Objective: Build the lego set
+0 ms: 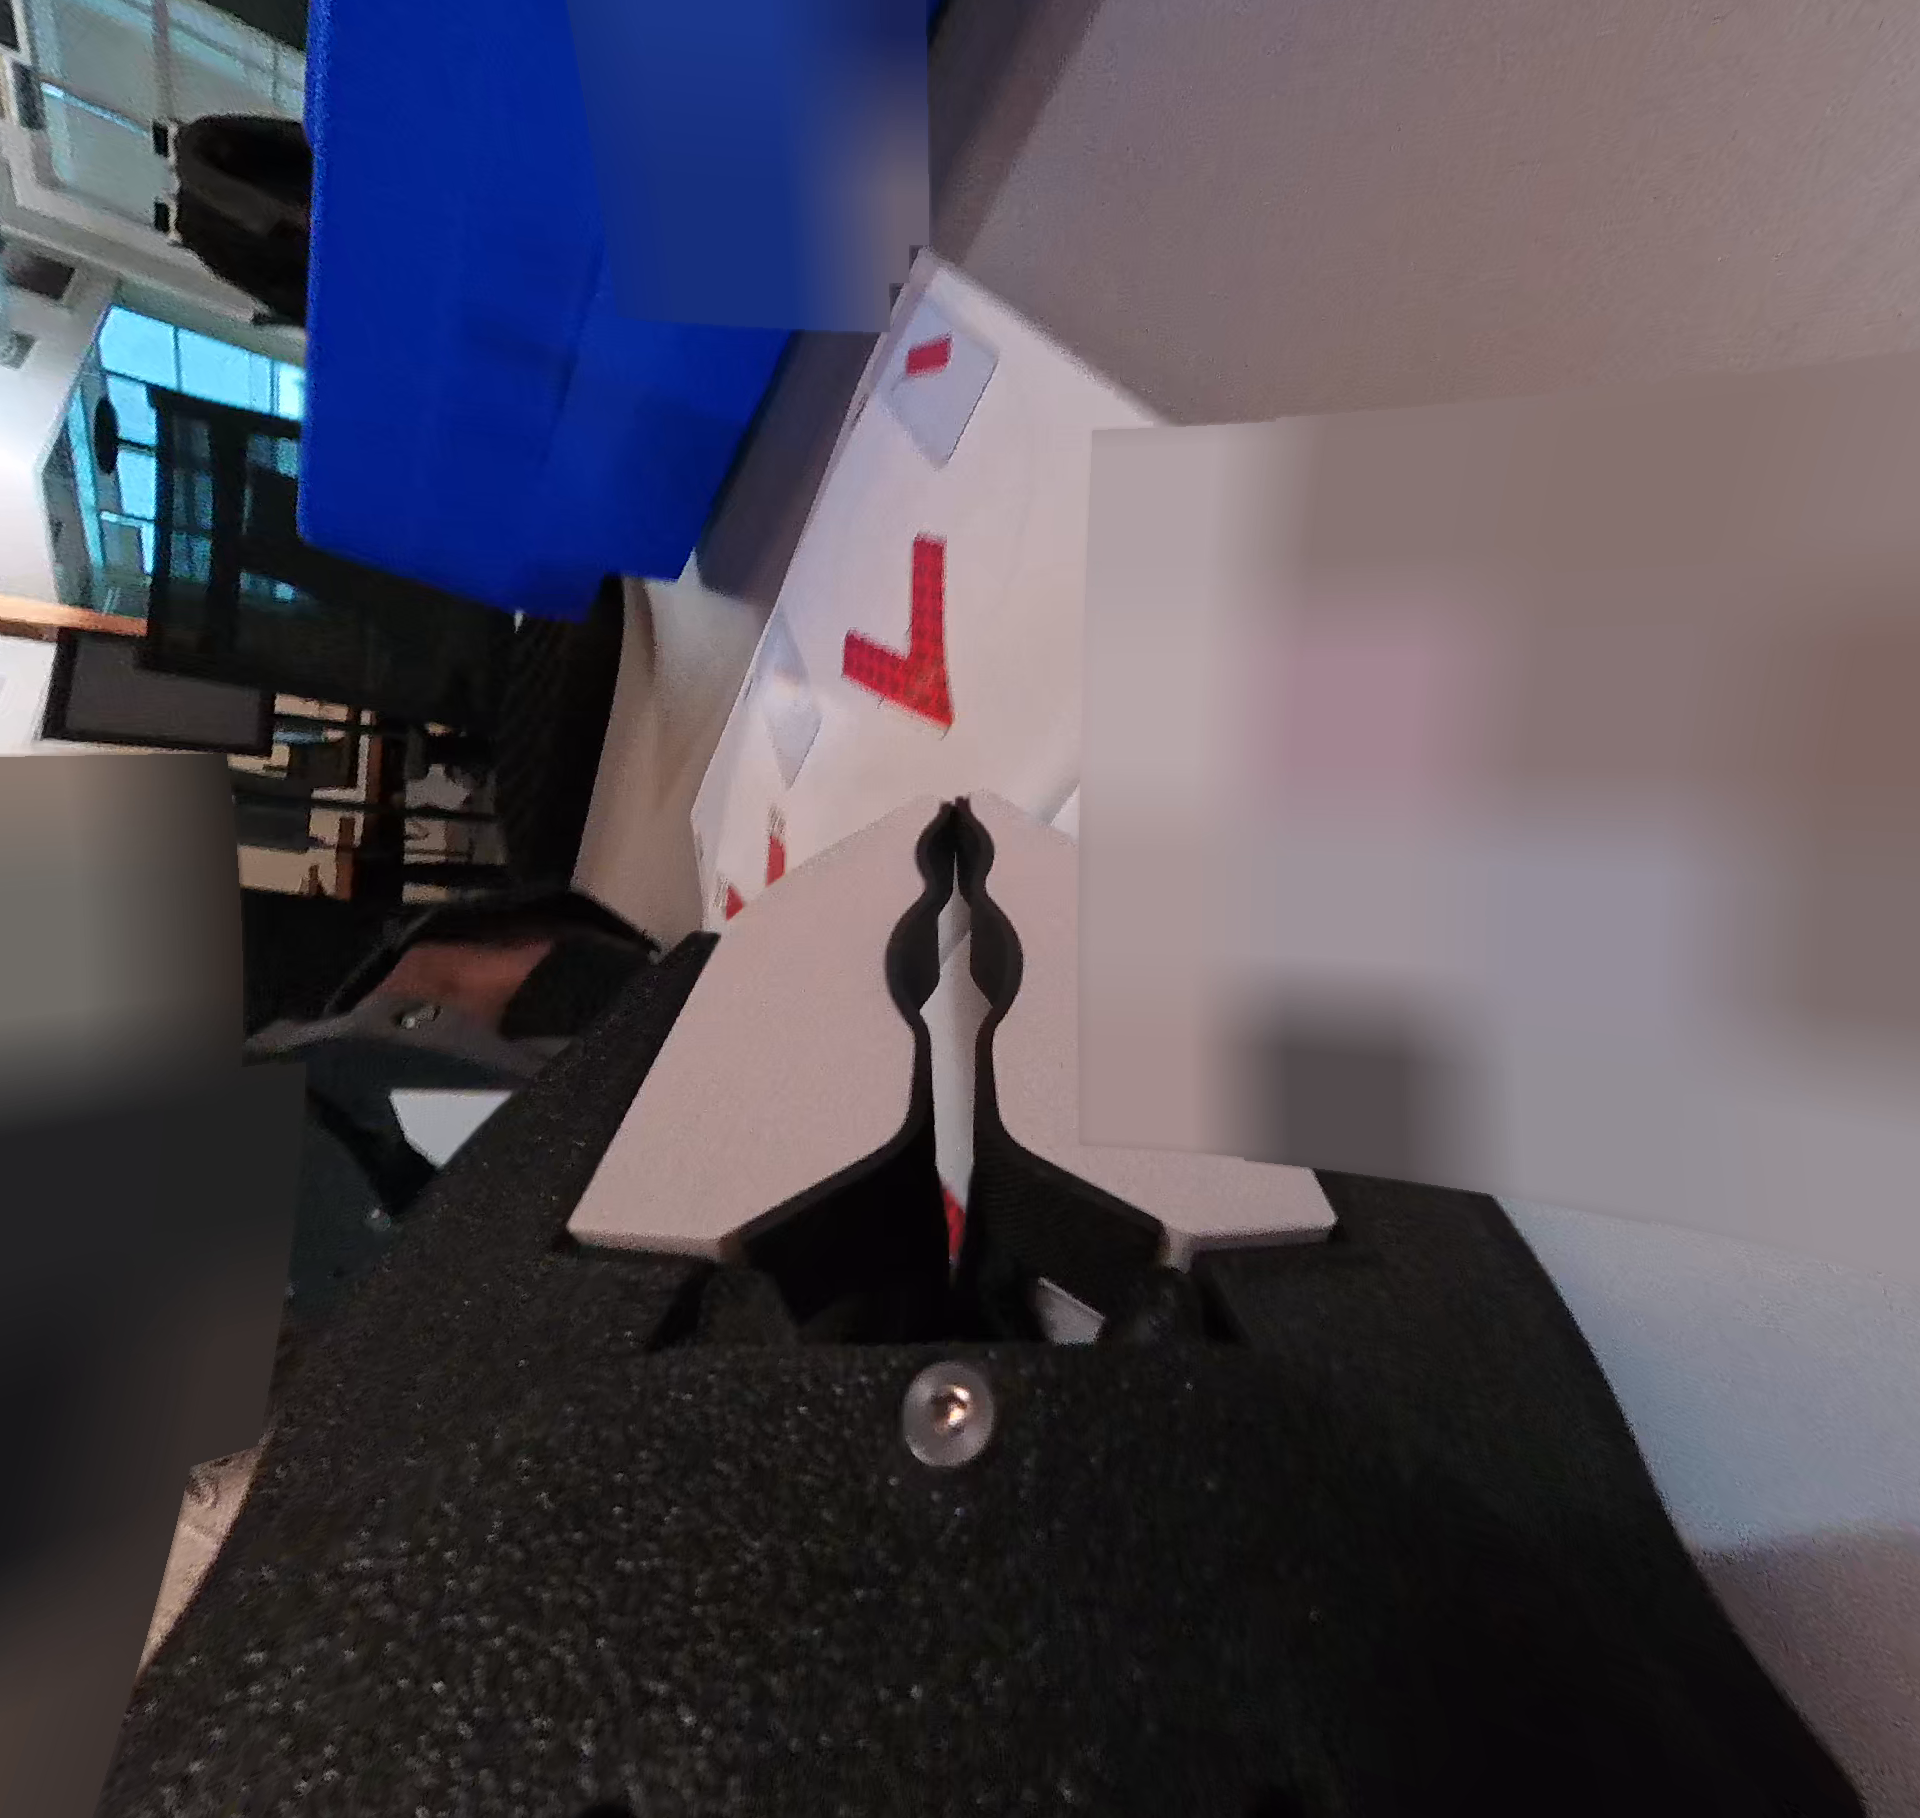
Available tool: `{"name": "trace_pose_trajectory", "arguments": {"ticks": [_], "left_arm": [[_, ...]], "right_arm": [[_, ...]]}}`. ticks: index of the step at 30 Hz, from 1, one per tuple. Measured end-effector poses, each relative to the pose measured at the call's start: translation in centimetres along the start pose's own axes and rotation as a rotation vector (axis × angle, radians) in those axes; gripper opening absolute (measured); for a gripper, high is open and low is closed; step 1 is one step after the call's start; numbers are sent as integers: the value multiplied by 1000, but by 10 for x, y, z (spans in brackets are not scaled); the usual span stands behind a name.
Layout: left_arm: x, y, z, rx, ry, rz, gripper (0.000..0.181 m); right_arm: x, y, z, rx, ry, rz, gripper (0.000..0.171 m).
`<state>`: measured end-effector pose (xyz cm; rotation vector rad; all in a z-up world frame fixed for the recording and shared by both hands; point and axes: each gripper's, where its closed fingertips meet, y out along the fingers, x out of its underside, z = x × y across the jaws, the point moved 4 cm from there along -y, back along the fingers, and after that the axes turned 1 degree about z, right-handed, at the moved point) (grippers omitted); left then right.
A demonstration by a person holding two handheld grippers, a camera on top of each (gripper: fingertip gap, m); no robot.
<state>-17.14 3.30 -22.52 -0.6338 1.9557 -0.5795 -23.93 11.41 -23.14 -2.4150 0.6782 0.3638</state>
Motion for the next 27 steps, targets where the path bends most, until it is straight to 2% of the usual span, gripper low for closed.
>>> {"name": "trace_pose_trajectory", "arguments": {"ticks": [4,6,13,18,22,27], "left_arm": [[0,0,0,-1,-5,7,0],[0,1,-1,15,-7,16,0],[-13,15,-5,88,39,2,0],[-22,24,-6,17,68,38,0],[-15,19,-15,-18,32,44,0],[-6,17,-25,-20,-4,23,3]], "right_arm": [[-22,-5,15,-7,28,50,0],[-33,-12,26,51,8,126,0],[-37,-28,37,165,-96,156,0],[-35,-56,52,212,-123,190,0],[-28,-65,25,222,-342,226,0],[-5,-45,4,271,-561,141,0]]}}
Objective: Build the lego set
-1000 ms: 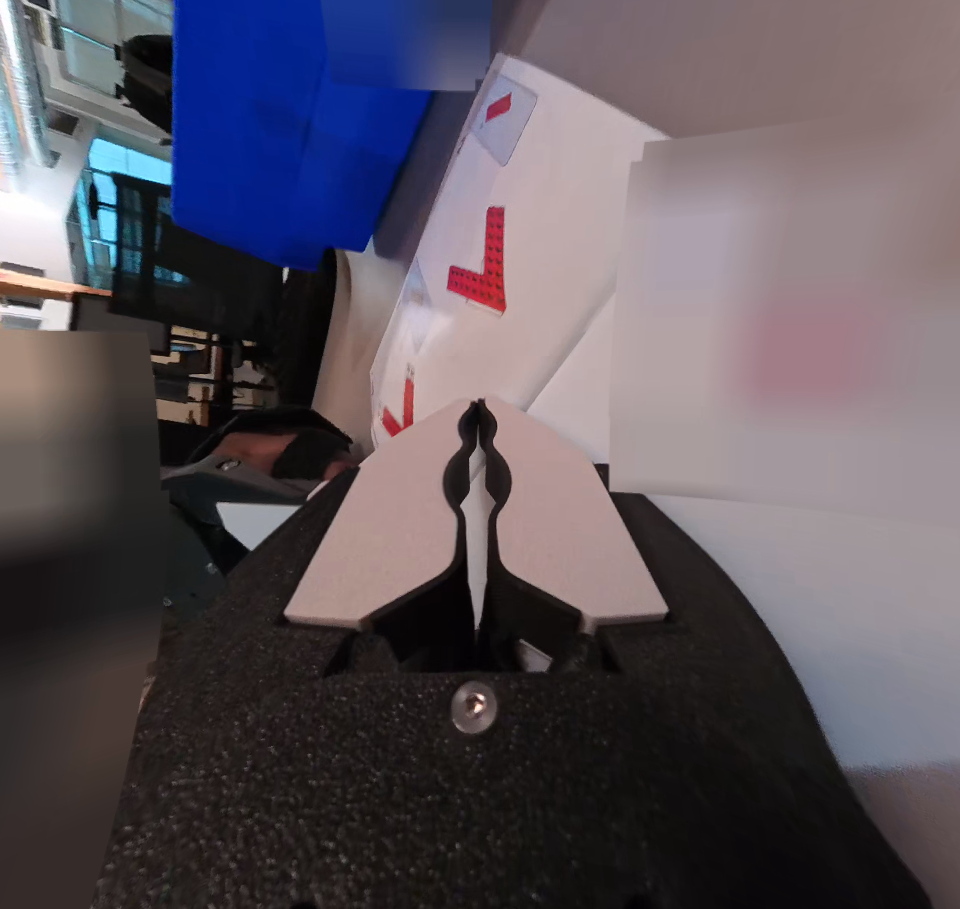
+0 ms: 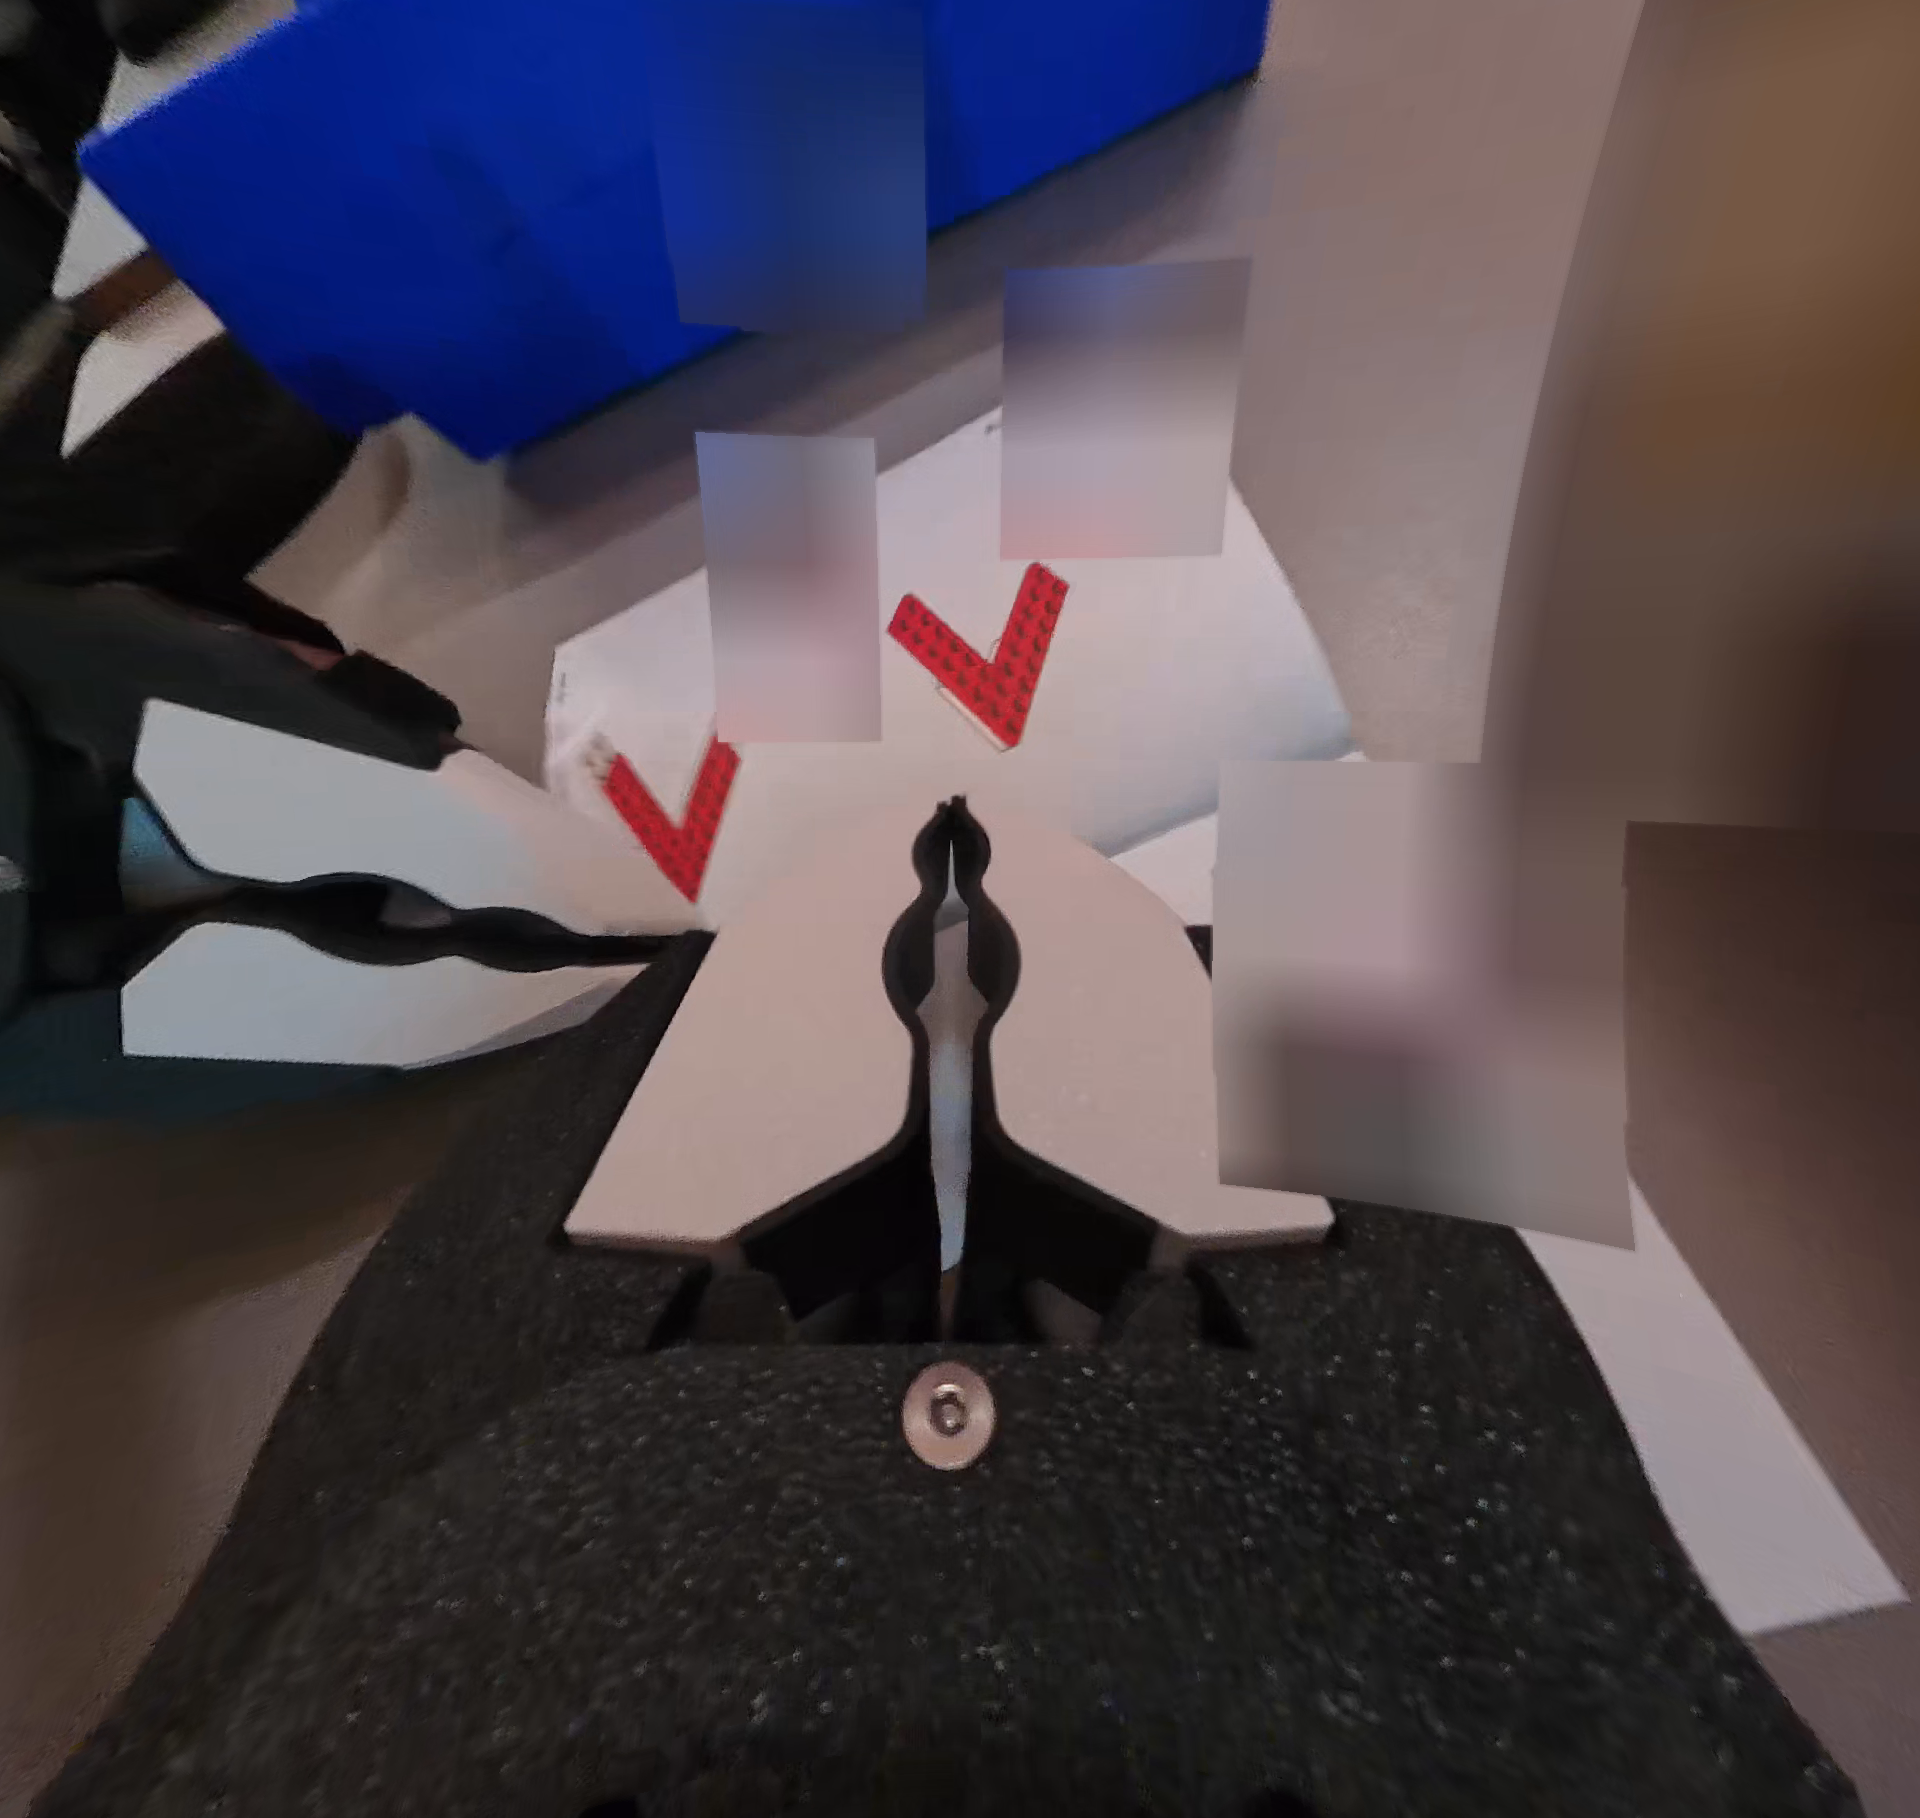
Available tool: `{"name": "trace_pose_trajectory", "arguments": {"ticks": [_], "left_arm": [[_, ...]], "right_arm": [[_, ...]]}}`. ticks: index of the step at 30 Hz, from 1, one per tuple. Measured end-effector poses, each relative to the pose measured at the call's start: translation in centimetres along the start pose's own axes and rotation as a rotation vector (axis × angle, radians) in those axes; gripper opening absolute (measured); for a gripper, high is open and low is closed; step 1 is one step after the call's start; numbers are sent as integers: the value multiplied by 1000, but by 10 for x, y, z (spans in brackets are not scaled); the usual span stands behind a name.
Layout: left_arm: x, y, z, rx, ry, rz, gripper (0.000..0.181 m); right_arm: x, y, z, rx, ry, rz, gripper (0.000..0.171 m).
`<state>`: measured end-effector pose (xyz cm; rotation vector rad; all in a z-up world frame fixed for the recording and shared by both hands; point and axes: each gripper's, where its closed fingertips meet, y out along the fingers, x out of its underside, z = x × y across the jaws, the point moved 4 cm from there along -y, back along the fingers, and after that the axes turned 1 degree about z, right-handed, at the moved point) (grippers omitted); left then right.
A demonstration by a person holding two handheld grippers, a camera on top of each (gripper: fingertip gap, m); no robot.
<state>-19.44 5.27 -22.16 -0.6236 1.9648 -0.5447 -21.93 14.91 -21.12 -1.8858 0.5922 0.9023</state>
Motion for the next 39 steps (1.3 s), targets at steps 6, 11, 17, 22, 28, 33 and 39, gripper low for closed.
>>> {"name": "trace_pose_trajectory", "arguments": {"ticks": [6,11,17,22,28,33,39], "left_arm": [[4,2,2,-6,28,-28,0],[4,1,3,-30,56,-41,0],[5,0,2,-27,47,-38,1],[5,-3,-3,-50,30,-29,6],[-1,-11,-15,-100,-35,41,9],[-10,-20,-24,-127,-127,144,12],[-34,-41,-38,-120,-352,360,22]], "right_arm": [[16,9,2,65,-60,-107,0],[17,9,2,79,-92,-111,0],[17,9,2,57,-72,-108,0],[-26,-36,-27,129,-273,236,10],[-35,-136,-77,295,-357,388,65],[1,-251,-83,547,-335,413,62],[52,-344,-41,614,-273,108,53]]}}
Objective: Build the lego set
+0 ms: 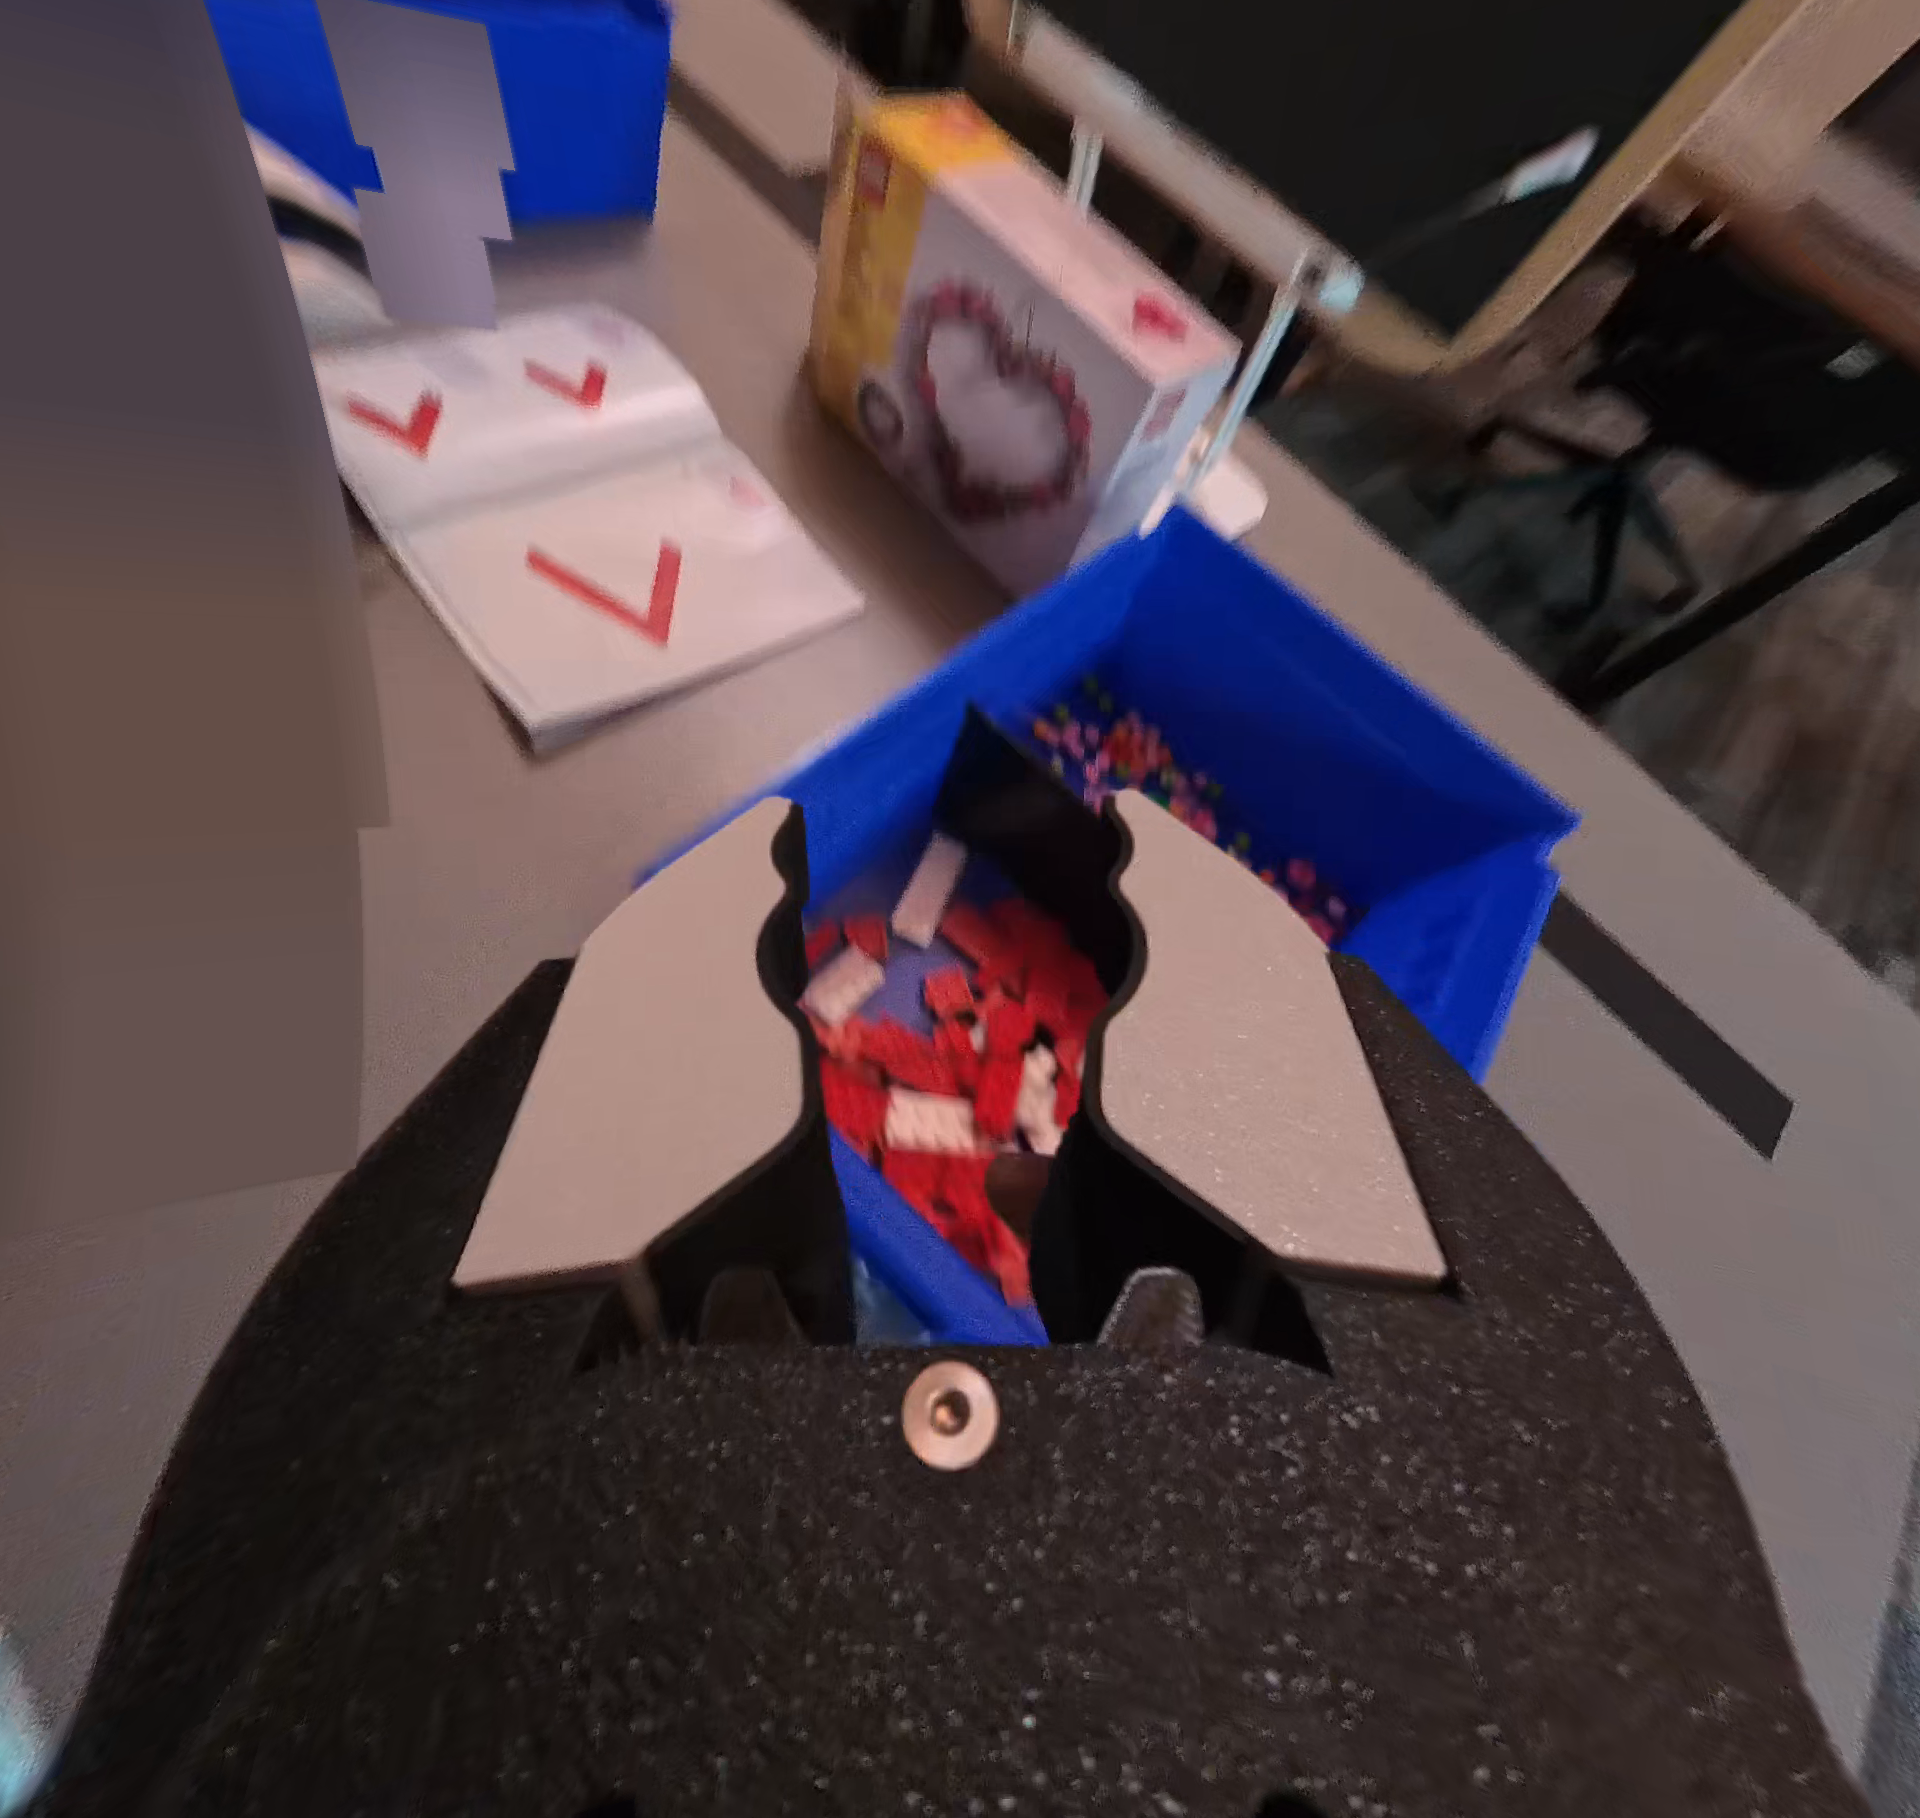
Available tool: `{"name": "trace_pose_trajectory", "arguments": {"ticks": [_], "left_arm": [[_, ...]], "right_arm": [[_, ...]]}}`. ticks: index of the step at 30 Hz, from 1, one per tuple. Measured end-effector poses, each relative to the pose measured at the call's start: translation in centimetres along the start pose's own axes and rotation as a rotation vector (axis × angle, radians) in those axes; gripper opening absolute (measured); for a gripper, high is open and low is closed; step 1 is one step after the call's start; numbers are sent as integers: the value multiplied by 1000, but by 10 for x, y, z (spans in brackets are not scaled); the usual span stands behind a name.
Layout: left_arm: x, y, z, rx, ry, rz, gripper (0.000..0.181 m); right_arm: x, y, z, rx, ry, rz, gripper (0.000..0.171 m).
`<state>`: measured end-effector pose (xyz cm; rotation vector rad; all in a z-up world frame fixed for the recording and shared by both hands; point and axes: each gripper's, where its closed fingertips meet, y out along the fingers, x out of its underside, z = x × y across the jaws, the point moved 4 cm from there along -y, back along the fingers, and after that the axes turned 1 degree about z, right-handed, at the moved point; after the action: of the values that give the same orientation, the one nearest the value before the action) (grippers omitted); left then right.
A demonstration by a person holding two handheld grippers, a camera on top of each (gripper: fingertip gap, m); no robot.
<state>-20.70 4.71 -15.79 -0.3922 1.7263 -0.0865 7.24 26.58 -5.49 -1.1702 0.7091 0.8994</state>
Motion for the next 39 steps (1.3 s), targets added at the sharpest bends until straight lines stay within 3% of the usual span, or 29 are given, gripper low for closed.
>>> {"name": "trace_pose_trajectory", "arguments": {"ticks": [3,7,12,15,22,32,39], "left_arm": [[-17,-5,-2,-45,-30,67,21],[-22,0,-7,-113,-33,89,20],[-17,0,-20,-184,-87,107,18],[-11,1,-29,-216,-99,120,18],[1,9,-30,-196,-68,85,18],[2,7,-30,-175,-74,89,18],[3,8,-27,-154,-75,81,17]], "right_arm": [[22,2,25,-107,-36,-178,49],[51,34,44,-210,-125,-422,42],[86,69,34,-315,-20,-606,35],[103,74,9,-489,-138,-624,25],[112,89,-1,-581,-407,-665,16],[116,94,-11,-723,-365,-720,14],[126,87,-4,-685,-400,-737,22]]}}
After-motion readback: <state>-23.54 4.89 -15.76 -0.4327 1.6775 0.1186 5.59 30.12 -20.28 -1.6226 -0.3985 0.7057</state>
